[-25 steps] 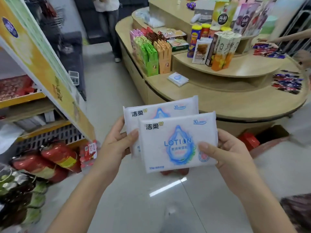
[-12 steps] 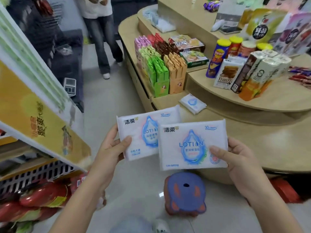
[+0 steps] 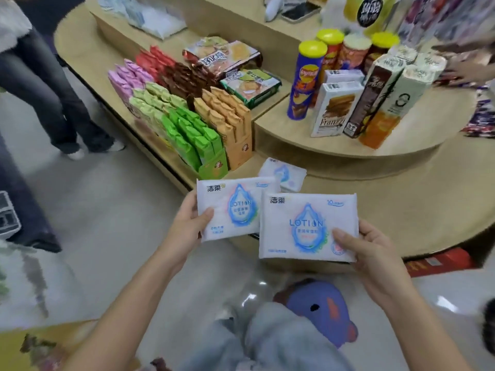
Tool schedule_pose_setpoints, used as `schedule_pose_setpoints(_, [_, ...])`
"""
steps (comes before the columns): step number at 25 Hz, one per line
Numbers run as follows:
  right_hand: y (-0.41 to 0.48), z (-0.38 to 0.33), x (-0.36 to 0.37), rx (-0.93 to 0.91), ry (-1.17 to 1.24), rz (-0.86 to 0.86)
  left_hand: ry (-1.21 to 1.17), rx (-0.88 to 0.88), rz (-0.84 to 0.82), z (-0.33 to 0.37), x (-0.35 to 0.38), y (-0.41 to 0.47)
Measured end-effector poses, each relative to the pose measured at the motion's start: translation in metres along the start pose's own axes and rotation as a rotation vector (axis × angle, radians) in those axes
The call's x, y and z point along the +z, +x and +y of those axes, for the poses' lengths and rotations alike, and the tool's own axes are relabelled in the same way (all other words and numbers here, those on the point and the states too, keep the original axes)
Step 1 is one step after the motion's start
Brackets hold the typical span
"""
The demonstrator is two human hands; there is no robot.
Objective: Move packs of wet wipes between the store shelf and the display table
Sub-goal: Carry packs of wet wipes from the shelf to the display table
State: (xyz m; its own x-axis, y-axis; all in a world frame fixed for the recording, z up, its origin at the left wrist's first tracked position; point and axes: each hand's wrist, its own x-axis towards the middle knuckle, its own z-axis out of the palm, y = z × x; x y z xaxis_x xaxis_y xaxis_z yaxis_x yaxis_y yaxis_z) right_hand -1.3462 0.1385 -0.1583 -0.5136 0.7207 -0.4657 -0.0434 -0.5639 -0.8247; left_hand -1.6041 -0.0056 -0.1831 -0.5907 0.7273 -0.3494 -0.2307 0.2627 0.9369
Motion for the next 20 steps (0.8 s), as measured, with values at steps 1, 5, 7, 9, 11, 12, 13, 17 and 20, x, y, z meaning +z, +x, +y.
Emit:
schedule_pose_setpoints(1, [0.01,0.002,0.003,-0.007,0.019,0.042,0.03,-0.022,-0.049,0.001,0.002,0.025])
schedule_pose_setpoints(5, [0.065,0.005,0.007,-0.04,0.051,0.21,0.09,-0.119,-0.202,-0.009,0.029,0.114])
schedule_pose_setpoints(7, [0.101,0.007,0.005,-0.036,0.039,0.253,0.106,-0.189,-0.249,-0.017,0.046,0.155])
schedule_pose_setpoints(9, [0.138,0.007,0.002,-0.008,0.025,0.279,0.143,-0.23,-0.245,-0.02,0.064,0.189])
schedule_pose_setpoints(11, [0.176,0.009,-0.005,0.036,-0.003,0.28,0.197,-0.221,-0.224,-0.024,0.082,0.222])
schedule_pose_setpoints(12, [0.192,0.011,-0.007,0.054,-0.013,0.276,0.227,-0.21,-0.211,-0.026,0.09,0.235])
schedule_pose_setpoints(13, [0.207,0.012,-0.01,0.067,-0.012,0.273,0.267,-0.202,-0.205,-0.028,0.097,0.249])
schedule_pose_setpoints(17, [0.252,0.017,-0.022,0.124,0.008,0.348,0.288,-0.27,-0.236,-0.046,0.109,0.301])
schedule_pose_setpoints(20, [0.273,0.032,-0.027,0.152,0.005,0.404,0.411,-0.201,-0.222,-0.064,0.111,0.329])
